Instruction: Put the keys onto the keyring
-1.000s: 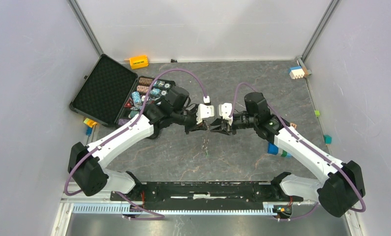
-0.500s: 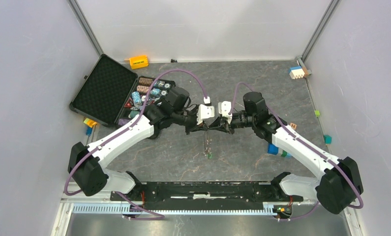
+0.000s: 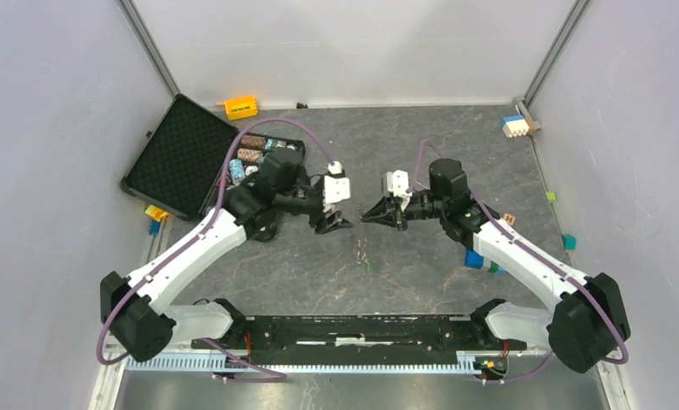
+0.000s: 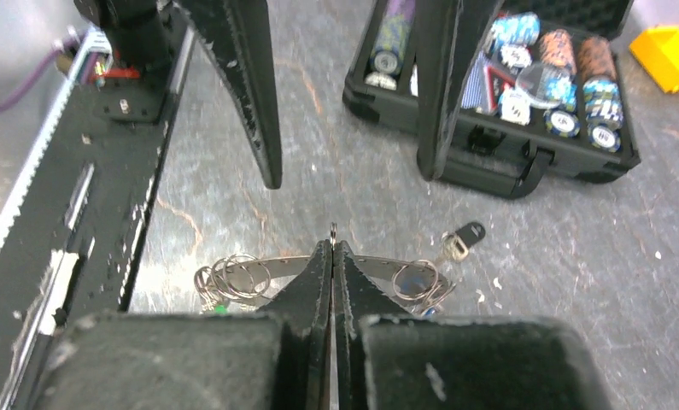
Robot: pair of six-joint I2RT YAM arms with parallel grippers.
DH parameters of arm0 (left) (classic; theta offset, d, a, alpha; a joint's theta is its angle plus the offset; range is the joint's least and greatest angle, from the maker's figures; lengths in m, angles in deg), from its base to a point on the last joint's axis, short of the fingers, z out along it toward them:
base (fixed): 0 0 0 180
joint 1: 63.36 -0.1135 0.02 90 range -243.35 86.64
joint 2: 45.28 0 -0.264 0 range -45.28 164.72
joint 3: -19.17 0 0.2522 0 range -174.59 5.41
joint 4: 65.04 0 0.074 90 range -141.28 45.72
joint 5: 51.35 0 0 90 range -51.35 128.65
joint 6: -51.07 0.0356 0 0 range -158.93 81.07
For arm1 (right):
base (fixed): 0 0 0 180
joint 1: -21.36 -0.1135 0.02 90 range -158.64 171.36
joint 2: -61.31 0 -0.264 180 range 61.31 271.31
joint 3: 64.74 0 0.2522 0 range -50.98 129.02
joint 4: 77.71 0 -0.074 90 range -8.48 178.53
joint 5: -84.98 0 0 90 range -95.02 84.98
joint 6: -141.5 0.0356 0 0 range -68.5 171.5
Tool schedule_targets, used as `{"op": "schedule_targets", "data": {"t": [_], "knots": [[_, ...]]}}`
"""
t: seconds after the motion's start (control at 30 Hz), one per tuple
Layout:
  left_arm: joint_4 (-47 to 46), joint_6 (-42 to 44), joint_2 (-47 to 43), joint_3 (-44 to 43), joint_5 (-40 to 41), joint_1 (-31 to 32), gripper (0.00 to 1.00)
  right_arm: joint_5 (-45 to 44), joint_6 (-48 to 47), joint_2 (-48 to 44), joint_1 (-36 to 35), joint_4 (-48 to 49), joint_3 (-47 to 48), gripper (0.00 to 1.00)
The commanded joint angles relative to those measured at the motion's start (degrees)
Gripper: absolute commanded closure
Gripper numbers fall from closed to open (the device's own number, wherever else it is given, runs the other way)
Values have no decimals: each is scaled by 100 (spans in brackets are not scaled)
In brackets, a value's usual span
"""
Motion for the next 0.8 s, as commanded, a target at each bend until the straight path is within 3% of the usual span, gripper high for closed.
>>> {"op": "schedule_targets", "data": {"t": [0.0, 0.27, 0.33, 0.43, 0.6, 0.77], "knots": [[-1125, -399, -372, 480, -934, -536, 31, 826, 1237, -157, 186, 1803, -182, 100], [-2811, -1131, -383, 1196, -1777, -665, 41, 1012, 4488, 7, 326, 5897, -1152, 100], [-3011, -1174, -358, 1286, -1800, -668, 45, 978, 4563, 26, 347, 5919, -1136, 100], [-3210, -1247, -292, 1316, -1911, -668, 52, 902, 4002, -3, 347, 5079, -990, 100], [-3667, -1669, -54, 1310, -2307, -668, 64, 890, 4366, 93, 354, 5591, -1114, 100], [-3681, -1540, -40, 1426, -2693, -666, 71, 895, 4373, 132, 348, 5593, -1106, 100]]}}
